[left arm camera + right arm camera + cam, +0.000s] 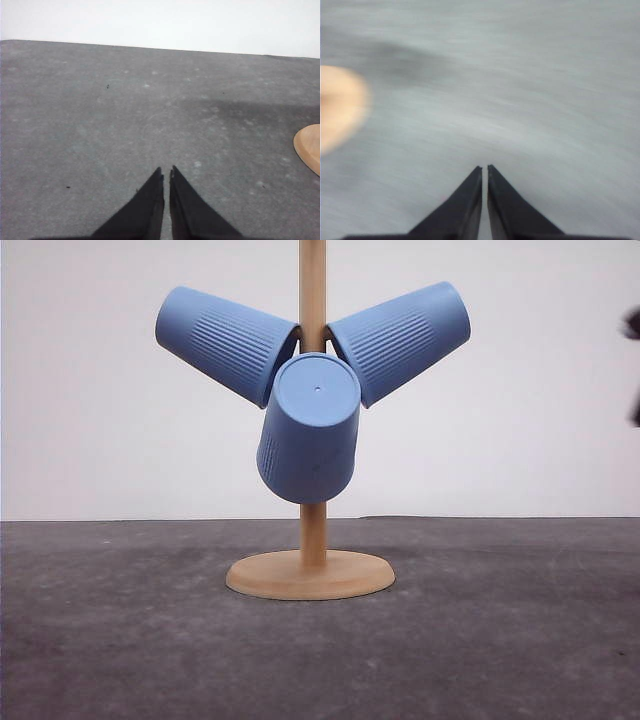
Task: Place three cups
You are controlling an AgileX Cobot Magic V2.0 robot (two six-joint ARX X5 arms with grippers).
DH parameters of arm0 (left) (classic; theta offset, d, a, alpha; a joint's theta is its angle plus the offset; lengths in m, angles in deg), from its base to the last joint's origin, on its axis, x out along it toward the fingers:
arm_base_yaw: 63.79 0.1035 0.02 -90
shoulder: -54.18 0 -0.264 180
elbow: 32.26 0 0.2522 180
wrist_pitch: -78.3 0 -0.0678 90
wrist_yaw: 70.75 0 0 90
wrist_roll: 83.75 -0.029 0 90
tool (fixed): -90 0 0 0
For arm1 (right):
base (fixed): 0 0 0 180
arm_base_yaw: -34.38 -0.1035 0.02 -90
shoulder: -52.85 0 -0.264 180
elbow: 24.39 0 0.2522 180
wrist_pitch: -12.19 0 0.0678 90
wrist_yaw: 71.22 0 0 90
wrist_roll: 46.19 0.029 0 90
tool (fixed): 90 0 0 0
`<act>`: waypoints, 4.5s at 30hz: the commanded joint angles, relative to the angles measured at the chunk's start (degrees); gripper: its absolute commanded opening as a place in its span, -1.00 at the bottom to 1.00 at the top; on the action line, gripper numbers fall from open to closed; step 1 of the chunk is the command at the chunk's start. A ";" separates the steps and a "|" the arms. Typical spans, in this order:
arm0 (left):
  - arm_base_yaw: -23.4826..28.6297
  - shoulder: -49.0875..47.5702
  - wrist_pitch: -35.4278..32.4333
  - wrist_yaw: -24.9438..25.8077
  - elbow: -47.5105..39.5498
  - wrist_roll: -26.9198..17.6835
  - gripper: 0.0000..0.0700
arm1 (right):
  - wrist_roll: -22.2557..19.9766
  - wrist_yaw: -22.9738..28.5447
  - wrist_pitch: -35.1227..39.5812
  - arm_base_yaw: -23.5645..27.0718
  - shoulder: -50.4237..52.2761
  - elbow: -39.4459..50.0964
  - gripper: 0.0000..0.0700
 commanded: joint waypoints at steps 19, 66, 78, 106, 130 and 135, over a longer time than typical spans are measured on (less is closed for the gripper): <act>-0.02 -0.03 0.31 0.04 -0.81 0.46 -1.00 | 4.00 13.08 0.81 3.60 45.93 26.65 -0.95; 0.00 -0.11 0.35 0.04 -0.79 0.46 -1.00 | 3.65 10.10 0.97 3.53 45.93 26.63 -0.95; 0.00 -0.11 0.35 0.04 -0.79 0.46 -1.00 | 3.63 10.10 0.97 3.53 45.93 26.63 -0.95; 0.00 -0.11 0.37 0.04 -0.79 0.46 -1.00 | 3.65 10.10 0.97 3.53 45.93 26.63 -0.95; 0.00 -0.11 0.35 0.04 -0.79 0.46 -1.00 | 3.65 10.08 0.97 3.53 45.93 26.63 -0.95; 0.00 -0.11 0.37 0.04 -0.79 0.46 -1.00 | 3.63 10.08 0.97 3.53 45.93 26.63 -0.95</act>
